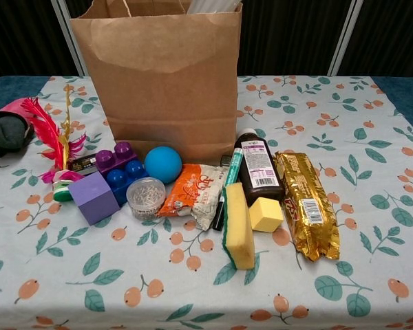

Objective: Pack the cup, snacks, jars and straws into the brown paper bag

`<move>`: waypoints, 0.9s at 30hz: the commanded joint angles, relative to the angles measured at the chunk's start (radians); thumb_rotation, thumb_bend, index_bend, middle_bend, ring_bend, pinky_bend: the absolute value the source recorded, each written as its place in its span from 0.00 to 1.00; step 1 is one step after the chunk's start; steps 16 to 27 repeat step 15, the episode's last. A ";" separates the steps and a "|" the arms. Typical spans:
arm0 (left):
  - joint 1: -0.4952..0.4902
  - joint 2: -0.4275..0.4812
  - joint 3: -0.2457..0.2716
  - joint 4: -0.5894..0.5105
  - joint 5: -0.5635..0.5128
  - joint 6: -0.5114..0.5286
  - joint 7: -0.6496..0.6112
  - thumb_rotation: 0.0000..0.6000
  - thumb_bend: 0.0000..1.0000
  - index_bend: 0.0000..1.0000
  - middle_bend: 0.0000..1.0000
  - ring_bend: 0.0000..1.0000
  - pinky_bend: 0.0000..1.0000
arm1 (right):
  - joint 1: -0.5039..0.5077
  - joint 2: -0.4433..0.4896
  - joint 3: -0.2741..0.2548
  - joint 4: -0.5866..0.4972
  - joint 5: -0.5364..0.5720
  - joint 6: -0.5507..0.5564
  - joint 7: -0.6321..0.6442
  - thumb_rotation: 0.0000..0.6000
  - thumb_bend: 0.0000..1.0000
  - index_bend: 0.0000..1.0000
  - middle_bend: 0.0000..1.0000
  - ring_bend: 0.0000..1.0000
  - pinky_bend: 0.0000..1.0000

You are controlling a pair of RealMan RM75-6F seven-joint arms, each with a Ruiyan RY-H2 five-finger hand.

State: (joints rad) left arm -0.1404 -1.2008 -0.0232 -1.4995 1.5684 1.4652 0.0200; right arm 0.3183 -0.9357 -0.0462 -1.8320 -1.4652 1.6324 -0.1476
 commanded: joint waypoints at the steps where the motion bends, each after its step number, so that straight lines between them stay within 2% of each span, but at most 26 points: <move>1: 0.014 -0.015 0.021 0.031 0.044 0.039 0.006 1.00 0.11 0.21 0.26 0.19 0.28 | -0.240 -0.225 -0.133 0.431 -0.114 0.070 0.269 1.00 0.00 0.04 0.07 0.00 0.00; 5: 0.031 -0.034 0.035 0.059 0.084 0.090 -0.018 1.00 0.10 0.21 0.24 0.17 0.27 | -0.257 -0.320 -0.128 0.589 -0.125 0.034 0.313 1.00 0.00 0.02 0.05 0.00 0.00; 9: 0.046 -0.026 0.046 0.047 0.101 0.117 -0.013 1.00 0.10 0.21 0.23 0.17 0.27 | -0.262 -0.366 -0.098 0.646 -0.162 0.073 0.342 1.00 0.00 0.00 0.04 0.00 0.00; 15: 0.058 -0.016 0.055 0.041 0.083 0.106 -0.022 1.00 0.09 0.21 0.23 0.17 0.27 | -0.261 -0.360 -0.062 0.621 -0.195 0.106 0.287 1.00 0.00 0.00 0.04 0.00 0.00; 27: 0.058 -0.016 0.055 0.041 0.083 0.106 -0.022 1.00 0.09 0.21 0.23 0.17 0.27 | -0.261 -0.360 -0.062 0.621 -0.195 0.106 0.287 1.00 0.00 0.00 0.04 0.00 0.00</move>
